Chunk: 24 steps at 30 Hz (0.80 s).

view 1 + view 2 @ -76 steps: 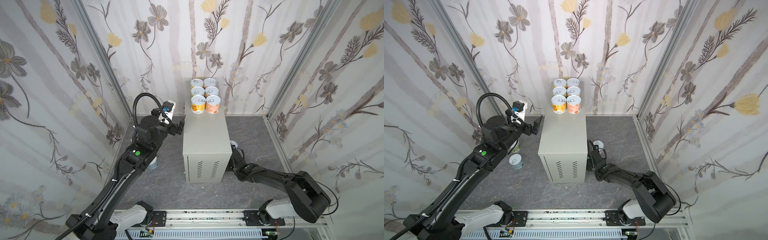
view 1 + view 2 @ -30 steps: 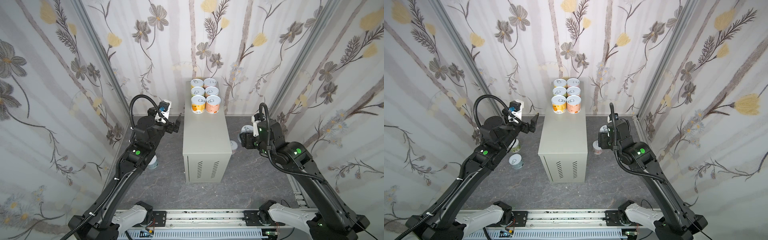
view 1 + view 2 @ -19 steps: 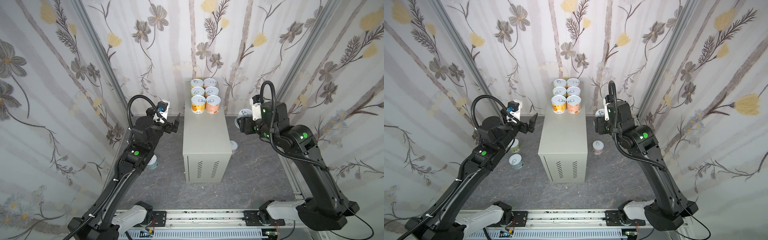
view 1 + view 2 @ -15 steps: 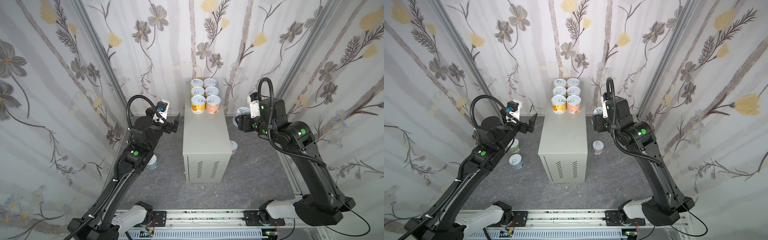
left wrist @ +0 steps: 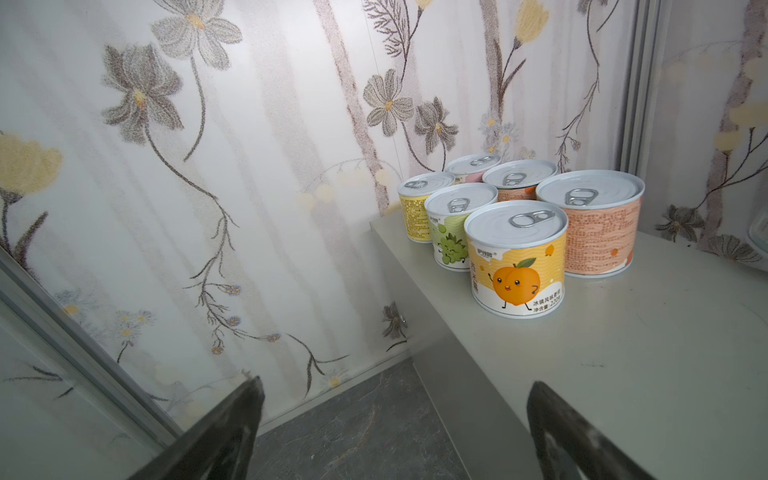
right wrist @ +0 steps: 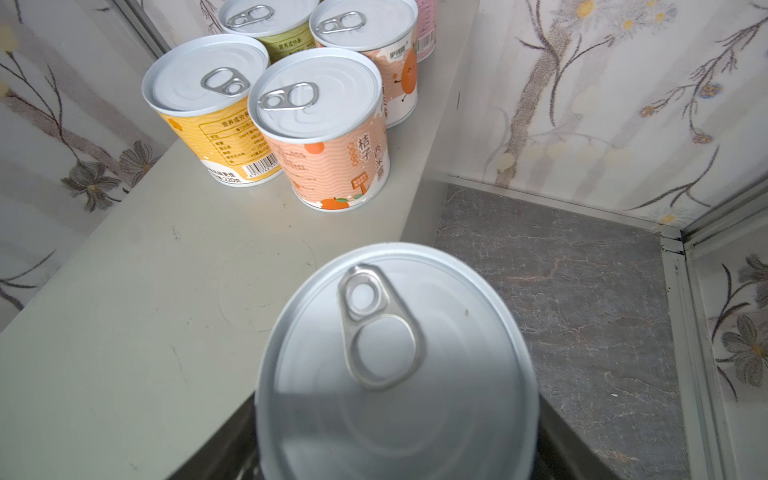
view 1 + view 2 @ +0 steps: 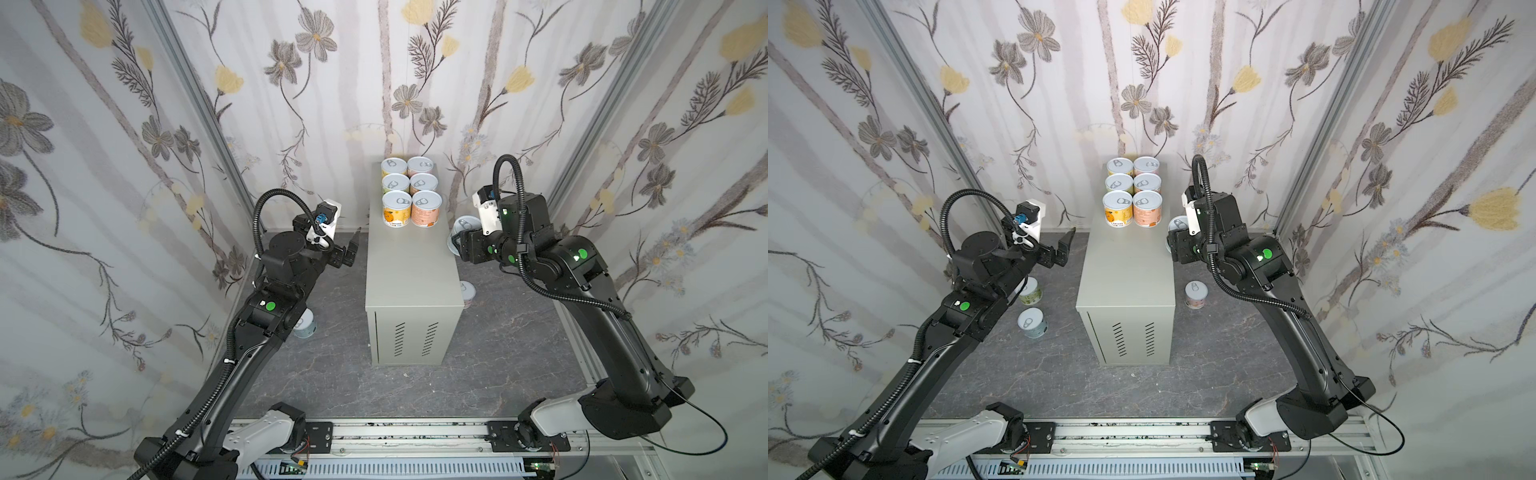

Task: Place and organize the canned foods onto the counter
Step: 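Carry the light-blue can toward the grouped cans with the right gripper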

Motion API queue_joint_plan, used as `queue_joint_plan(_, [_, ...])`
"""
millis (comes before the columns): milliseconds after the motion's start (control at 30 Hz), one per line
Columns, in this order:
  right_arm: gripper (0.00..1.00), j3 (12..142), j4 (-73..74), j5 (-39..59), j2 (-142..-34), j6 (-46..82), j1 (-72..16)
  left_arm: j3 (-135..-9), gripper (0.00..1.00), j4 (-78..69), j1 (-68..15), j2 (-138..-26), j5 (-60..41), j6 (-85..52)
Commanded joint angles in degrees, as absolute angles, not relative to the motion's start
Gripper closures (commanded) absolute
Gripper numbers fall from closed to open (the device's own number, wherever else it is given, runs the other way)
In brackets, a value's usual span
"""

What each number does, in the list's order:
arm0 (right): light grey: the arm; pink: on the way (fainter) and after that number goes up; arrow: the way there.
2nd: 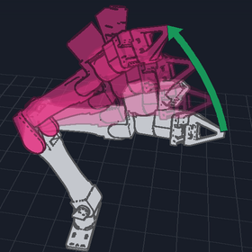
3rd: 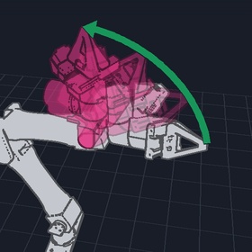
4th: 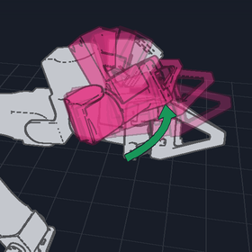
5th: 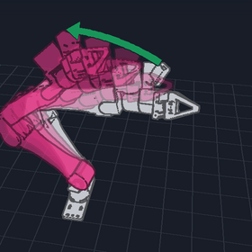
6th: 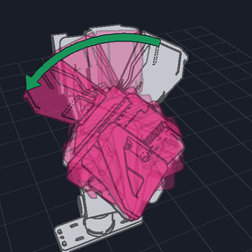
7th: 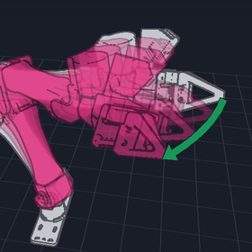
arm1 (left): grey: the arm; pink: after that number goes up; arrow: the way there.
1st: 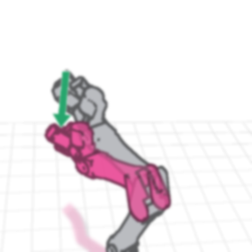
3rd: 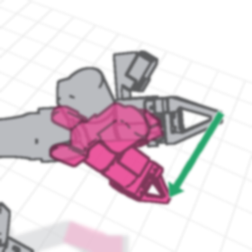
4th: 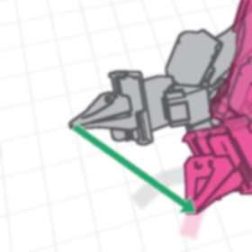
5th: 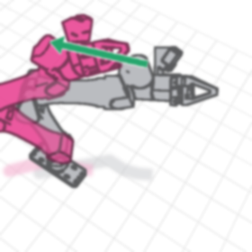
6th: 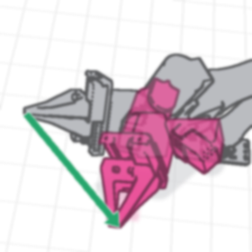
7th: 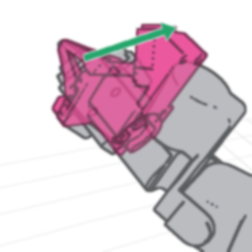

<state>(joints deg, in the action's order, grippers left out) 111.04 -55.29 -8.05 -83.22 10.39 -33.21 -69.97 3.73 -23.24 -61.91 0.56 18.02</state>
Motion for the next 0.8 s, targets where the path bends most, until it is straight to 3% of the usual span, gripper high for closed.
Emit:
queue_joint_plan(0, [0.43, 112.65, -49.77, -7.55, -84.38, 9.43, -33.43, -69.49, 0.0, 2.91, -23.2, -61.44, 0.27, 19.14])
queue_joint_plan(767, [0.42, 113.64, -49.48, -5.8, -89.43, 8.17, -36.25, -68.86, 0.0, 3.08, -23.21, -61.08, 0.4, 21.35])
